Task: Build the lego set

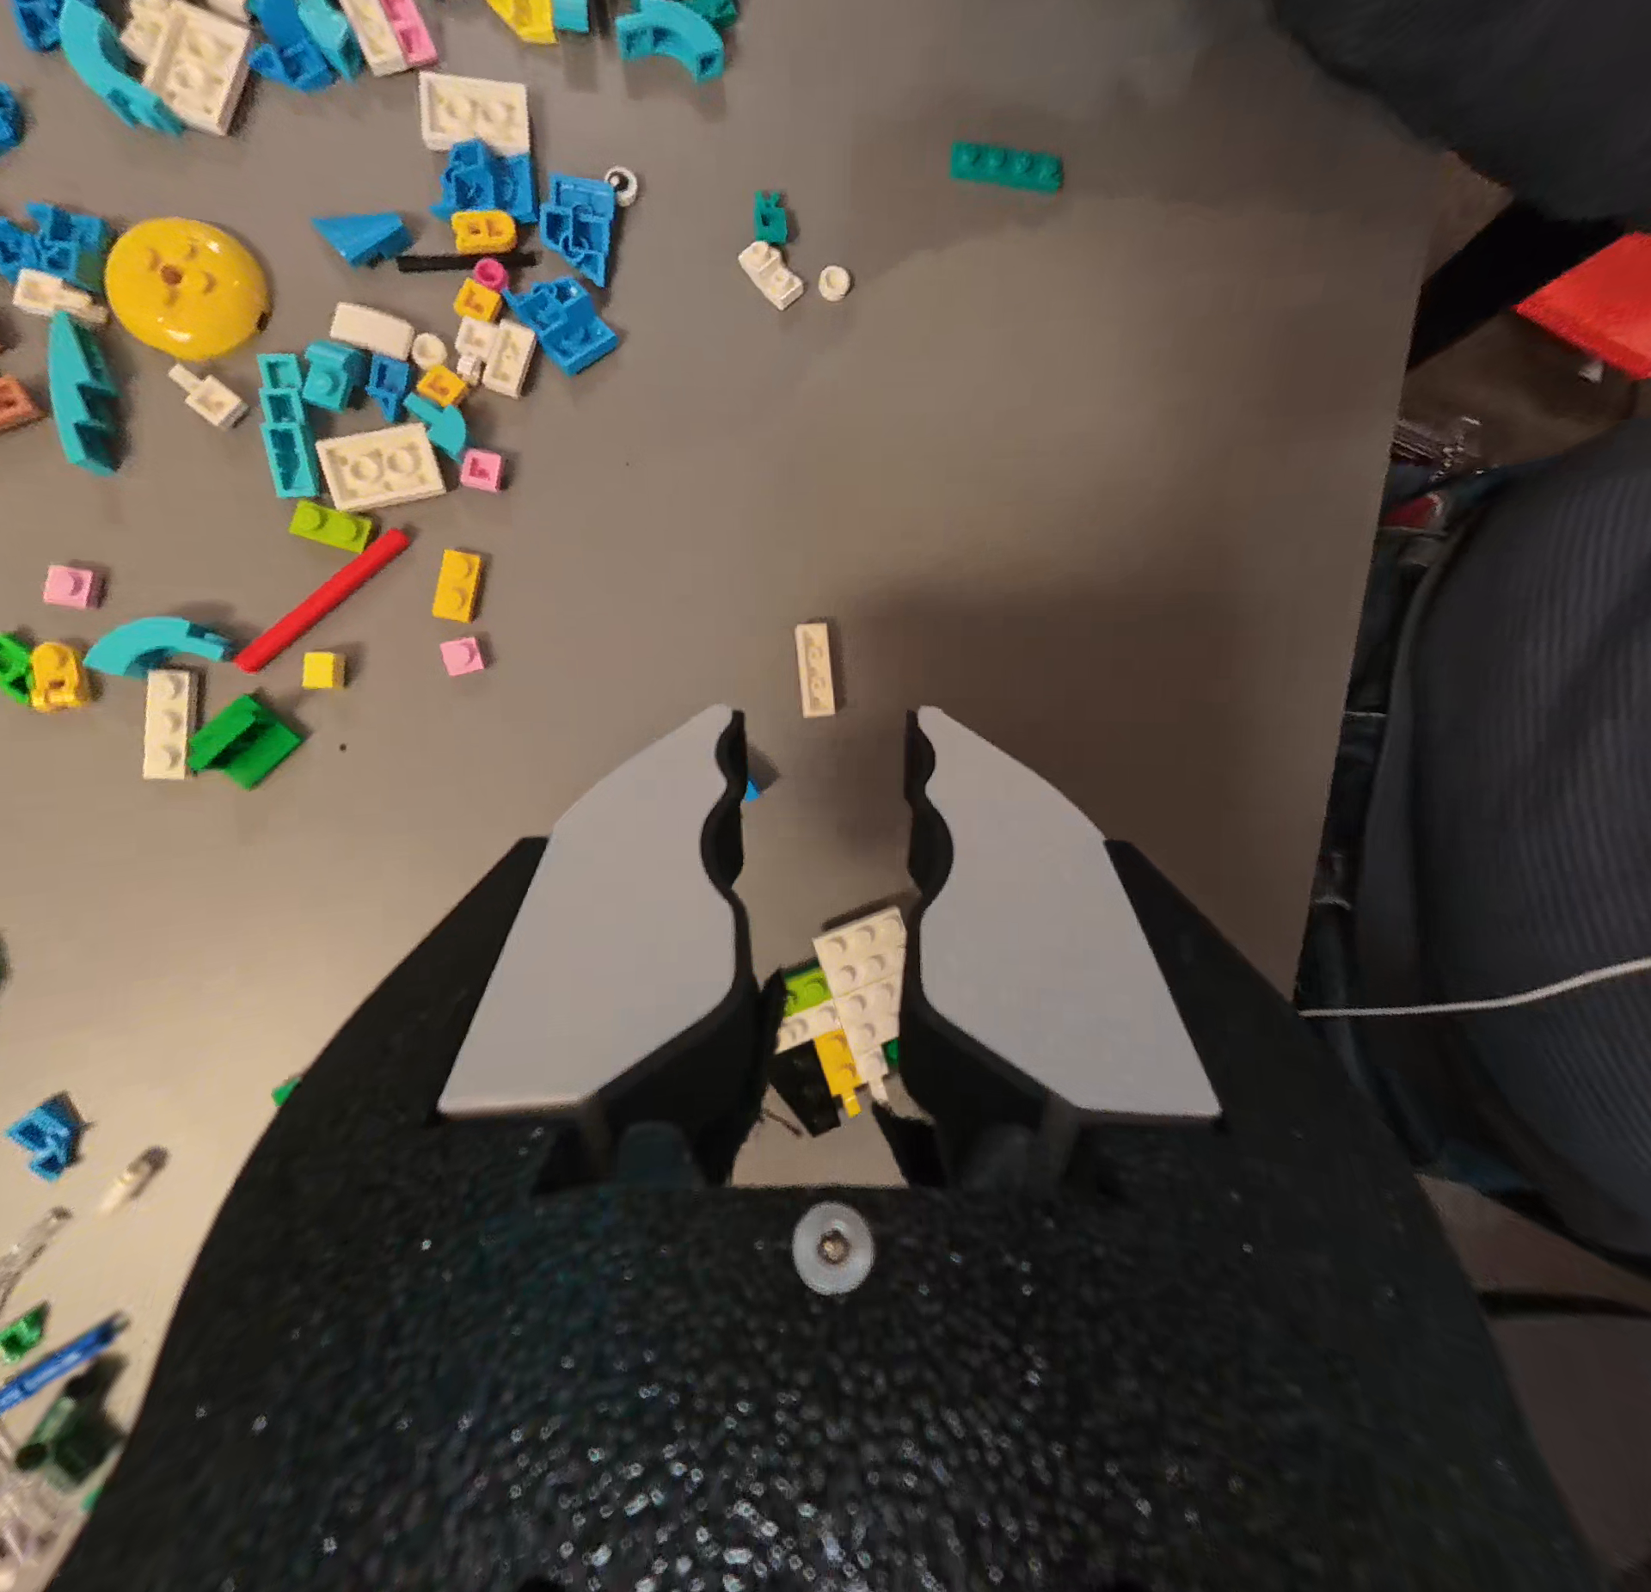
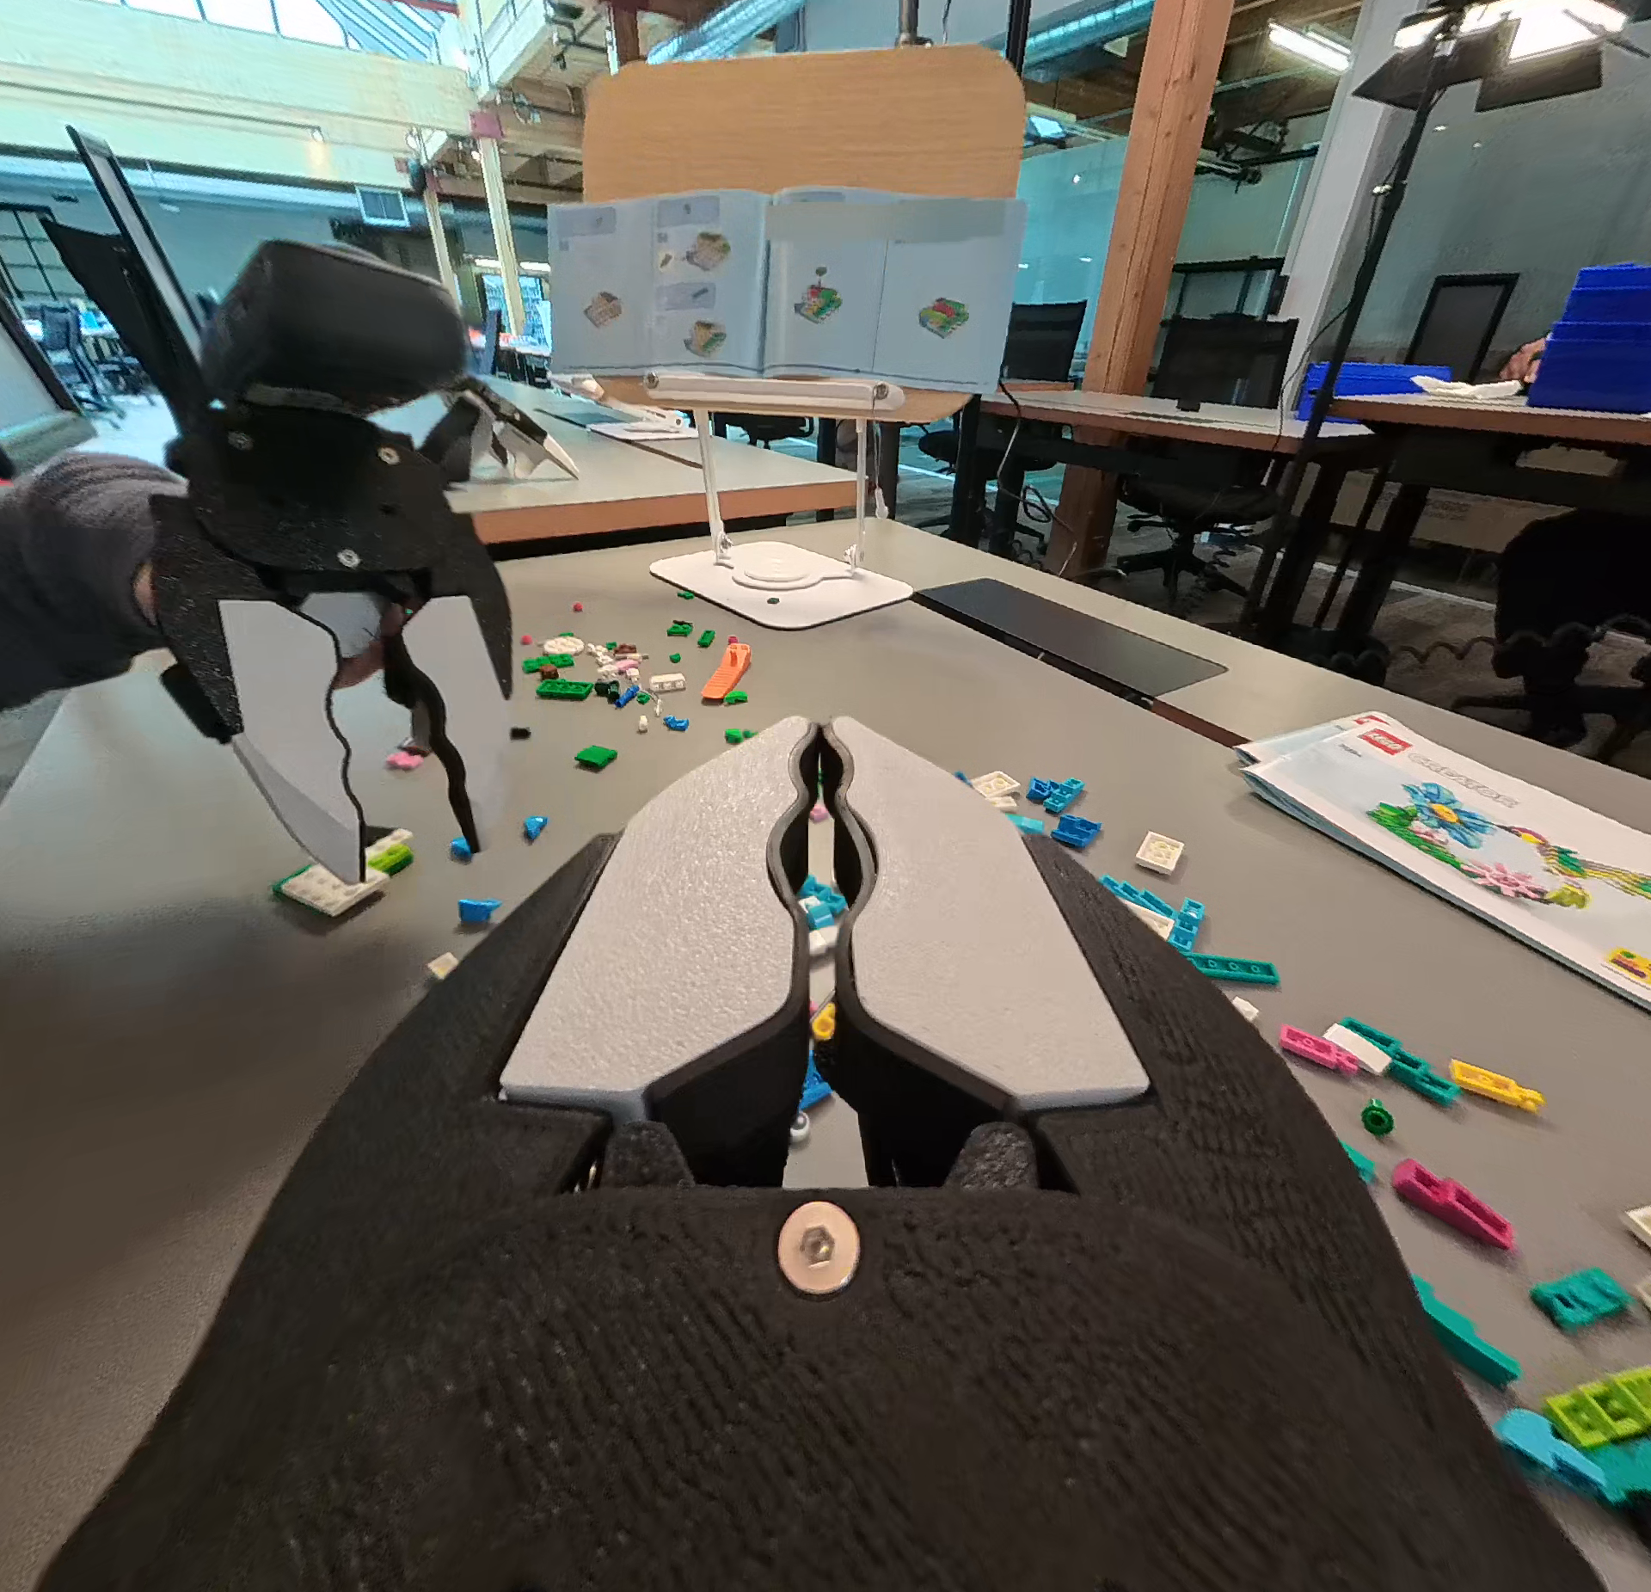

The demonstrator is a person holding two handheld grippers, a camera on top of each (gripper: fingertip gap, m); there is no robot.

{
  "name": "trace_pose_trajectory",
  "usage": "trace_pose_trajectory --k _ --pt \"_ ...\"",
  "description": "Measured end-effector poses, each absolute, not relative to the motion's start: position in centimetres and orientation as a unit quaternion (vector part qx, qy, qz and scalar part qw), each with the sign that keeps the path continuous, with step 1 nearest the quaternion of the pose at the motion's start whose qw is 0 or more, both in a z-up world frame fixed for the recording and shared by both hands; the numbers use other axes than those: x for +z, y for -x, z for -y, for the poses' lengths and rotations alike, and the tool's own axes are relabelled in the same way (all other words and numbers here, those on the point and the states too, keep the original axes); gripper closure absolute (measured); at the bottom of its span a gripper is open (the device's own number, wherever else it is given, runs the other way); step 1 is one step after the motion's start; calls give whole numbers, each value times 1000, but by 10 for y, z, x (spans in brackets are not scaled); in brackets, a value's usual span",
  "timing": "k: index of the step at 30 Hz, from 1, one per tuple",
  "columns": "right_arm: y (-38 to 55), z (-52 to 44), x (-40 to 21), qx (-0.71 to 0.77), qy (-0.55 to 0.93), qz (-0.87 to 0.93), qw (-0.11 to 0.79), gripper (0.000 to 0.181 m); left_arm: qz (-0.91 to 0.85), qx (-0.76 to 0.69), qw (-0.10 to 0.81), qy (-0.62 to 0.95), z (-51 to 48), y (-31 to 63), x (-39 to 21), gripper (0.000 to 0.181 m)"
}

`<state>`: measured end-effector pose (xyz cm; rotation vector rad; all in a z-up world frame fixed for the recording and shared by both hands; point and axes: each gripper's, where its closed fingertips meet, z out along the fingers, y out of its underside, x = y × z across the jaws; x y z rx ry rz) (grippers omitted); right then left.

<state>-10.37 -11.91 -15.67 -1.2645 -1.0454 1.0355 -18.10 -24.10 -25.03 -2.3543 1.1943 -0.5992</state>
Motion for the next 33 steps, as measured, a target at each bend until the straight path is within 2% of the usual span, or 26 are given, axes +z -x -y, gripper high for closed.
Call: trace_pose_trajectory --k 9,13,17,22,27,33 --pt "110 121 -177 380 543 502 556 181 -356 -203 251 877 233 199 -260 149" --pt "115 126 -209 305 555 584 508 181 -274 -200 364 867 210 211 -230 158" --pt "115 126 -239 221 565 642 469 180 -216 -166 485 831 194 233 -208 156" --pt "117 140 -262 249 582 667 393 173 -187 -99 605 768 189 257 -199 159" --pt "117 136 -276 209 598 678 373 163 -184 -70 659 726 192 265 -189 161" --pt "109 128 -276 198 614 670 369 161 -195 -99 666 713 191 255 -189 160"
